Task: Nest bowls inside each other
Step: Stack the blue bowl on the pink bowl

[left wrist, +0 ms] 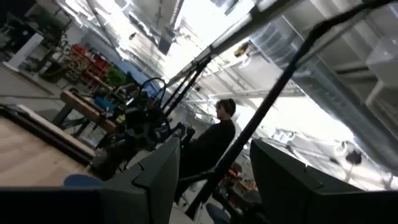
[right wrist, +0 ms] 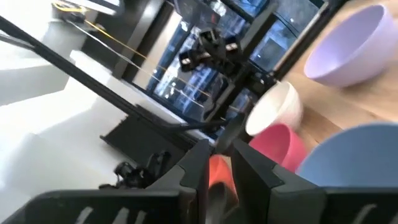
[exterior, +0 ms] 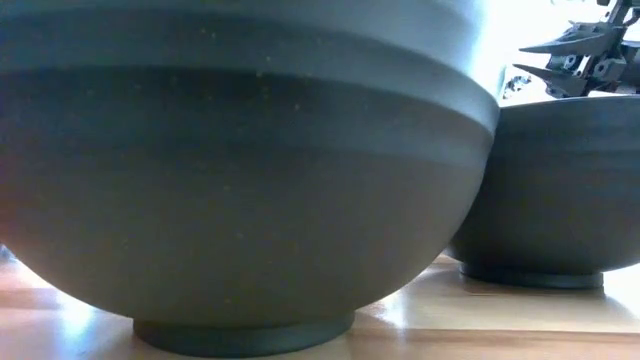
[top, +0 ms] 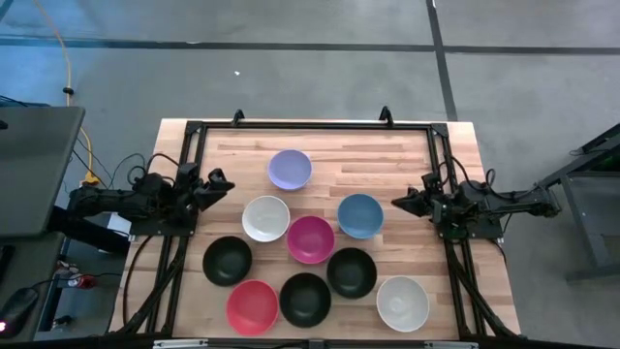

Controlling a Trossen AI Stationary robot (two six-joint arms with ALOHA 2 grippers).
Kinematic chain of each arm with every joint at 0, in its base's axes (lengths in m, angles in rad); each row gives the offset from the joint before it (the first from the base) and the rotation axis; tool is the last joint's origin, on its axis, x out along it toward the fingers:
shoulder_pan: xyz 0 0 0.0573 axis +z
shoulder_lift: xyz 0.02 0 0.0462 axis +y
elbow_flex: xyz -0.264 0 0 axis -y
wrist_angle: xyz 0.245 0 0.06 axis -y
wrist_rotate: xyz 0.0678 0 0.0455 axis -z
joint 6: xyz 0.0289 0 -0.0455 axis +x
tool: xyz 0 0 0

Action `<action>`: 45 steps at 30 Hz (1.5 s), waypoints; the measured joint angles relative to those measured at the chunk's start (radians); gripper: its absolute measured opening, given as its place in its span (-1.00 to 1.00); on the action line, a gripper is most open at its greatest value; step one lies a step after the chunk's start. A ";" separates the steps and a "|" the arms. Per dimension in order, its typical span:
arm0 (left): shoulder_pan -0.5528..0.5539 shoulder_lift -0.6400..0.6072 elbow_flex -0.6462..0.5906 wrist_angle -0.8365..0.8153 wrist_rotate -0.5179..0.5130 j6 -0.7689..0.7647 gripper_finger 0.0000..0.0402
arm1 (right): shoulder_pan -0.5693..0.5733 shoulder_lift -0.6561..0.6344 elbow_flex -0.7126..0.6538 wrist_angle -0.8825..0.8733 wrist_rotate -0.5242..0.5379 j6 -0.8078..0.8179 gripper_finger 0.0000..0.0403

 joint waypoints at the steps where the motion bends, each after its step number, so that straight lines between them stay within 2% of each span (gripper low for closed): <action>1: 0.000 0.000 0.000 -0.007 -0.006 -0.017 -0.08 | 0.000 0.000 0.000 0.015 0.001 -0.003 -0.71; 4: 0.000 0.000 0.000 -0.038 -0.017 -0.044 -0.08 | 0.000 0.000 0.000 0.034 0.001 -0.019 -0.71; 8: 0.000 0.011 0.000 -0.172 -0.019 -0.079 -0.08 | 0.000 0.012 0.000 -0.003 -0.003 0.034 -0.71; 12: 0.000 0.047 0.000 -0.268 -0.022 -0.126 -0.08 | 0.000 0.066 0.070 -0.190 -0.004 0.072 -0.71; 14: 0.000 0.069 0.000 -0.248 -0.018 -0.129 -0.08 | 0.000 0.116 0.130 -0.246 -0.003 0.045 -0.71; 17: 0.000 0.090 0.000 -0.174 -0.006 -0.125 -0.08 | -0.001 0.209 0.242 -0.251 0.036 -0.108 -0.71; 20: 0.000 0.098 0.003 -0.104 0.002 -0.087 -0.08 | -0.001 0.312 0.383 -0.253 0.095 -0.351 -0.71; 22: 0.000 0.099 0.030 -0.122 0.002 -0.034 -0.08 | -0.002 0.394 0.488 -0.301 0.105 -0.512 -0.71; 24: 0.000 0.101 0.069 -0.188 -0.001 0.027 -0.08 | -0.001 0.482 0.591 -0.430 0.120 -0.582 -0.71; 26: 0.000 0.106 0.117 -0.308 -0.012 0.084 -0.08 | -0.004 0.582 0.696 -0.626 0.137 -0.527 -0.71; 29: 0.000 0.124 0.197 -0.536 -0.037 0.131 -0.08 | -0.038 0.741 0.827 -0.954 0.154 -0.351 -0.71; 32: 0.000 0.151 0.263 -0.744 -0.053 0.136 -0.08 | -0.066 0.885 0.916 -1.165 0.145 -0.201 -0.71; 36: 0.000 0.193 0.318 -0.880 -0.033 0.088 -0.08 | -0.081 1.034 0.999 -1.196 0.089 -0.163 -0.71; 45: -0.001 0.268 0.351 -0.892 0.001 0.059 -0.08 | -0.105 1.269 1.176 -1.207 0.041 -0.140 -0.71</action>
